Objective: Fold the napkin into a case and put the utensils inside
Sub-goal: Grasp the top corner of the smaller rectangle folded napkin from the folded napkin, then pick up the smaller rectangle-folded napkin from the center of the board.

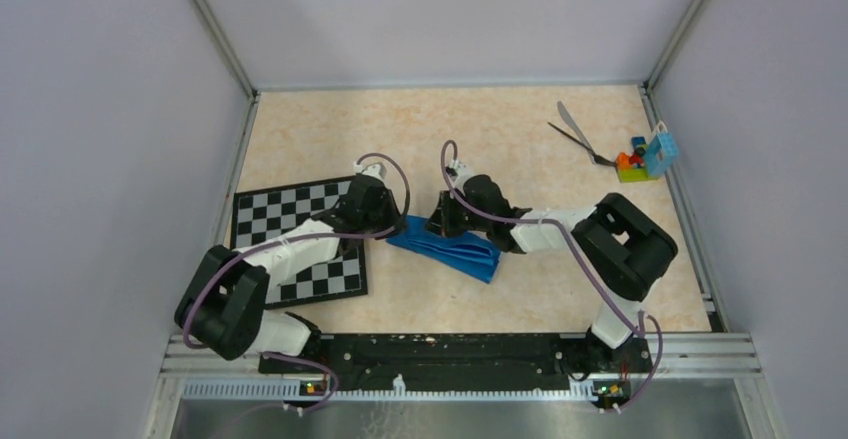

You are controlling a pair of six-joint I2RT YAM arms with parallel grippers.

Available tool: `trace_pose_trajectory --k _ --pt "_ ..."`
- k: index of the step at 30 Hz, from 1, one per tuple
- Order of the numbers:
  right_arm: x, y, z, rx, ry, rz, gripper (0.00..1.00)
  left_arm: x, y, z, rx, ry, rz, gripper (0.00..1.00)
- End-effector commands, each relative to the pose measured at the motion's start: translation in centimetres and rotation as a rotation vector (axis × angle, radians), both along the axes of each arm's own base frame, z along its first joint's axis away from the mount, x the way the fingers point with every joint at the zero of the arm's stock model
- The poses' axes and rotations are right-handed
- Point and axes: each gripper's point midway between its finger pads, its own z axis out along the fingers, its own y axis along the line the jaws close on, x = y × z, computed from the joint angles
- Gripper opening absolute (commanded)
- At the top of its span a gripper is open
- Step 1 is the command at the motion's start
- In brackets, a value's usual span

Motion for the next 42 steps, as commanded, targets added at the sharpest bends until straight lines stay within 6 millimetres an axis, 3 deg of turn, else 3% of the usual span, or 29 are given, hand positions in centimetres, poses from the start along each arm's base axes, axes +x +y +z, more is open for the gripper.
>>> trace_pose_trajectory --k 1,8,13,16,19,21,23,31,42 --pt "-0.7 -2.3 -1.3 -0.024 -0.019 0.005 0.00 1.1 -1.4 0.4 -0.031 -0.021 -0.038 0.20" --pt "-2.2 -2.8 -4.8 -0.053 0.016 0.049 0.00 2.4 -1.5 -2.3 0.015 -0.008 -0.028 0.18" --pt "-2.6 -2.9 -2.3 -0.053 -0.035 0.078 0.01 3.1 -2.1 -1.9 0.025 -0.022 -0.068 0.17" --pt "-2.9 -3.4 0.4 -0.083 -0.140 0.133 0.18 3.1 -2.5 -0.3 0.015 -0.046 -0.096 0.20" --pt "-3.9 -4.2 2.4 -0.178 -0.318 0.201 0.47 2.8 -2.5 1.7 -0.003 -0.065 -0.112 0.26" --pt "-4.5 -4.7 2.8 -0.251 -0.421 0.241 0.66 2.5 -2.3 3.0 -0.017 -0.080 -0.113 0.32" --pt "-4.5 -5.3 2.8 -0.309 -0.481 0.259 0.75 2.2 -2.1 4.4 -0.034 -0.098 -0.119 0.37" --pt "-4.8 -4.1 1.2 -0.485 -0.655 0.383 0.77 2.2 0.8 7.4 -0.060 -0.147 -0.079 0.57" --pt "-4.0 -3.3 -3.4 -0.629 -0.618 0.423 0.69 2.0 4.4 9.8 -0.120 -0.201 -0.019 0.63"
